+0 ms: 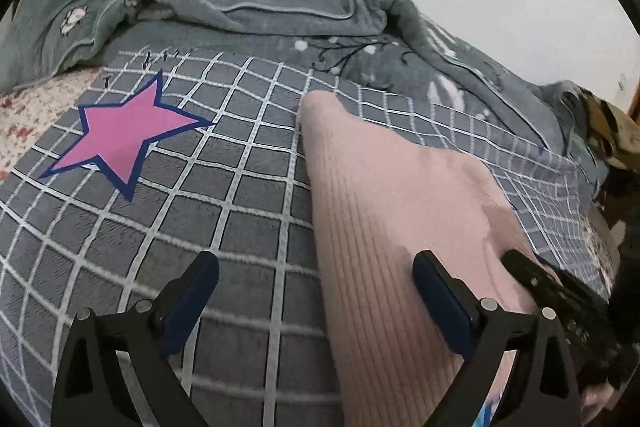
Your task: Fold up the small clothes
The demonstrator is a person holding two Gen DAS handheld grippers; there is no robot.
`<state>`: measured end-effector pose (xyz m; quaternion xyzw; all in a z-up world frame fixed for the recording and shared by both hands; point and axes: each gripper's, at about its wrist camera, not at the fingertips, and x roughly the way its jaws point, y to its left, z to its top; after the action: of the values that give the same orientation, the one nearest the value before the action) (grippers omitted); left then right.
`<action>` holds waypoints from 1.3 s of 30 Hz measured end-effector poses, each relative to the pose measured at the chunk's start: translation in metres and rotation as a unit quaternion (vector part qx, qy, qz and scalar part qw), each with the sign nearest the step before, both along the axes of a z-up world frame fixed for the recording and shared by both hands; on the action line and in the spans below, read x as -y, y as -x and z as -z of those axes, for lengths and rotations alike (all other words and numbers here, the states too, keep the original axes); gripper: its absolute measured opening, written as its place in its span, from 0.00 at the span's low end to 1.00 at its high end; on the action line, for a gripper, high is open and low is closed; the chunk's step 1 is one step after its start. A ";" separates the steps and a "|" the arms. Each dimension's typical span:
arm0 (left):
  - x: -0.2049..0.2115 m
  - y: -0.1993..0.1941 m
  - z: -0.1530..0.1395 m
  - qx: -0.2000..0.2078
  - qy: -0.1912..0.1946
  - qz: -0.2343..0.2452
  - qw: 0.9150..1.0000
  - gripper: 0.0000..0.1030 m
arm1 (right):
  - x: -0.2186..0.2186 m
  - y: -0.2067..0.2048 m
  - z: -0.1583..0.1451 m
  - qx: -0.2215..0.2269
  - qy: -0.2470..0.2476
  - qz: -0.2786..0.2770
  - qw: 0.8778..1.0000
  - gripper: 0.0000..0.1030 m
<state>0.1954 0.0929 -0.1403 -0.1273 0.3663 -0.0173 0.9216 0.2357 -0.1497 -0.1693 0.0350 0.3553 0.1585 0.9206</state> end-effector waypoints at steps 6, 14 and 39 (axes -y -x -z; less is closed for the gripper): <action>0.008 0.023 -0.005 -0.004 -0.006 0.033 0.999 0.95 | 0.001 0.014 0.000 0.012 0.006 -0.001 1.000 0.45; 0.012 0.020 0.017 -0.037 -0.035 0.032 0.998 1.00 | 0.004 0.012 0.002 0.013 0.005 -0.001 1.000 0.45; 0.025 0.038 0.002 -0.022 -0.070 0.035 0.997 0.99 | 0.013 0.039 -0.009 0.031 0.024 0.009 0.999 0.36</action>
<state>0.1576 0.0682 -0.1426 -0.0497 0.3906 -0.0215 0.9190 0.1971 -0.1627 -0.1604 0.0114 0.3301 0.1428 0.9330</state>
